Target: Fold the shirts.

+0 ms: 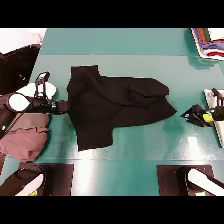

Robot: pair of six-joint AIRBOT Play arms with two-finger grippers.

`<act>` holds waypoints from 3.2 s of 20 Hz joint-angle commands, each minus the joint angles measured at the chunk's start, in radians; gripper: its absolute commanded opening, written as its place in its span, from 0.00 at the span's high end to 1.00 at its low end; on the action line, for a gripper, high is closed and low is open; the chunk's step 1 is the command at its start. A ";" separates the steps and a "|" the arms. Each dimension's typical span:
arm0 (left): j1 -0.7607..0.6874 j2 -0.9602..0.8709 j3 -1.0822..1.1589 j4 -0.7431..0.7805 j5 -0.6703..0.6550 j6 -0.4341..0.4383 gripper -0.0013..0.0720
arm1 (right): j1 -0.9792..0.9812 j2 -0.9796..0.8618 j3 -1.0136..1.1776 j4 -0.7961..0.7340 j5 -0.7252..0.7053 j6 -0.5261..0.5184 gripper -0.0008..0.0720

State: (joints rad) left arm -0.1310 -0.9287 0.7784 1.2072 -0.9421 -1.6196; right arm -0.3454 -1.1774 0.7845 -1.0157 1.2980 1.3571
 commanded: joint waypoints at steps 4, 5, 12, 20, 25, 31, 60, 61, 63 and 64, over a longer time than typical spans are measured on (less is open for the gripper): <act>0.000 0.001 0.013 0.000 -0.023 -0.006 0.95 | 0.076 -0.156 -0.042 0.151 -0.253 -0.033 0.37; 0.000 0.001 0.013 -0.004 -0.024 -0.005 0.95 | 0.092 -0.169 -0.042 0.172 -0.291 -0.033 0.37; 0.000 0.001 0.015 -0.011 -0.029 -0.006 0.95 | 0.161 -0.158 -0.042 0.202 -0.410 -0.047 0.96; 0.000 0.083 0.509 0.012 -0.195 0.032 0.95 | 0.160 0.189 0.315 0.042 -0.220 -0.087 0.96; 0.000 0.097 1.076 0.042 -0.327 0.030 0.95 | 0.155 0.383 0.676 -0.036 -0.187 -0.082 0.96; 0.000 0.097 1.434 0.042 -0.310 -0.009 0.95 | 0.058 0.486 0.940 -0.139 -0.040 -0.029 0.96; 0.053 -0.650 0.859 0.251 -0.068 0.065 0.95 | 0.356 -0.572 1.134 -0.279 0.103 0.097 0.96; 0.053 -0.650 0.864 0.251 -0.168 0.070 0.95 | 0.357 -0.562 1.112 -0.294 0.136 0.097 0.96; 0.050 -0.650 0.833 0.241 -0.283 0.084 0.95 | 0.363 -0.516 1.004 -0.322 0.126 0.097 0.96; 0.050 -0.650 0.803 0.218 -0.302 0.099 0.95 | 0.364 -0.488 0.938 -0.320 0.104 0.098 0.96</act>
State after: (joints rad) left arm -0.0799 -1.5707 1.6009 1.4528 -1.0794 -1.5528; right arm 0.0139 -1.7039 1.8175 -1.3151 1.3987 1.4624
